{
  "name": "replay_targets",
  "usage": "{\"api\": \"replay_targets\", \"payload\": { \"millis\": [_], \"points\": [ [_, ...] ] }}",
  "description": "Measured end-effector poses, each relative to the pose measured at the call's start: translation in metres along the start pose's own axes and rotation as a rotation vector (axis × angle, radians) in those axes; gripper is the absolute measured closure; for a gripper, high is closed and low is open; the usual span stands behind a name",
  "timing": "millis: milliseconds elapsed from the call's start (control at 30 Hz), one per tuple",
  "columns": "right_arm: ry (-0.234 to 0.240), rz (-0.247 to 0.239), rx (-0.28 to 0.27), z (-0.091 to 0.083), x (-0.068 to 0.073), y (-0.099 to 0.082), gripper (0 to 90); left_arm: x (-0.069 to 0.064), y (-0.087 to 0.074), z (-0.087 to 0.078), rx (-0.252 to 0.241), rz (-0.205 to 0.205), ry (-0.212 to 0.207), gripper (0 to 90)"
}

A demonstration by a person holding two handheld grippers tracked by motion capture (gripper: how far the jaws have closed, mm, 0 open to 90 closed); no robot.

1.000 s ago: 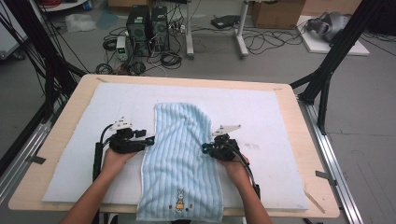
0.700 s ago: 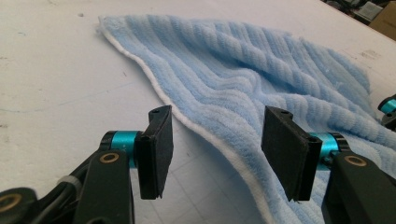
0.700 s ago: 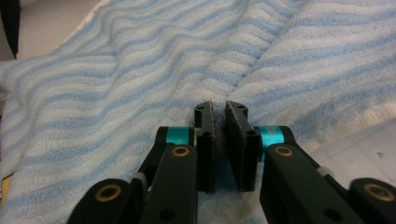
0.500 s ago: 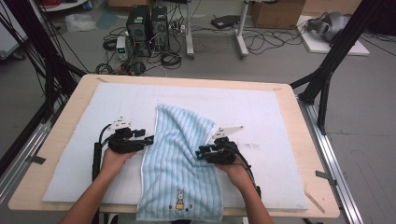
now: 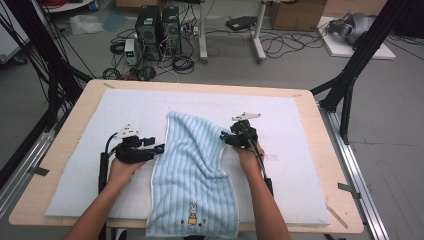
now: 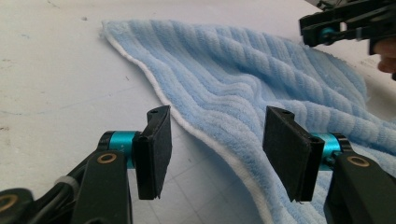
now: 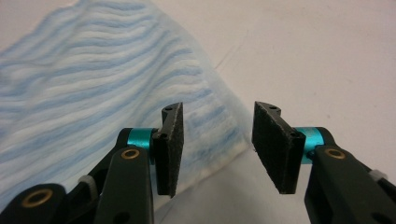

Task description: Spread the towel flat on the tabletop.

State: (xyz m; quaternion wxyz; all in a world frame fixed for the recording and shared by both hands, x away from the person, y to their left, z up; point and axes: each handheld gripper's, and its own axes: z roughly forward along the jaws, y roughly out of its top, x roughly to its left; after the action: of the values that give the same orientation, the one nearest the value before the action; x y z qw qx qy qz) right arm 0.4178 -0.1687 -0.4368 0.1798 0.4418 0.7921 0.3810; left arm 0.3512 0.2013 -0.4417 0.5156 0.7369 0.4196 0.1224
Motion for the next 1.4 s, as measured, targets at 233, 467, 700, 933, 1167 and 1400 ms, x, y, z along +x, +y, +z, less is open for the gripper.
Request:
{"api": "replay_targets", "payload": {
  "millis": [233, 467, 700, 933, 1167, 1400],
  "points": [
    [-0.045, 0.021, 0.065, 0.012, -0.005, 0.006, 77.6, 0.001, -0.001, 0.001, 0.003, -0.004, -0.001, 42.5],
    [-0.144, 0.003, 0.096, 0.013, -0.028, 0.025, 89.6, 0.002, -0.001, -0.001, 0.004, -0.004, 0.003, 42.5],
    [-0.146, 0.063, 0.045, 0.014, -0.04, 0.033, 76.9, 0.008, -0.001, -0.006, -0.004, -0.018, 0.01, 42.5],
    [0.062, 0.039, 0.125, 0.028, -0.033, 0.025, 58.5, 0.009, -0.002, -0.007, 0.001, -0.021, 0.013, 42.5],
    [-0.06, -0.209, 0.167, 0.036, -0.02, 0.036, 84.8, 0.008, -0.003, -0.003, 0.015, -0.02, 0.005, 42.6],
    [-0.397, -0.208, 0.121, 0.04, -0.037, 0.06, 84.3, 0.01, -0.004, -0.003, 0.015, -0.029, 0.004, 42.7]
  ]
}}
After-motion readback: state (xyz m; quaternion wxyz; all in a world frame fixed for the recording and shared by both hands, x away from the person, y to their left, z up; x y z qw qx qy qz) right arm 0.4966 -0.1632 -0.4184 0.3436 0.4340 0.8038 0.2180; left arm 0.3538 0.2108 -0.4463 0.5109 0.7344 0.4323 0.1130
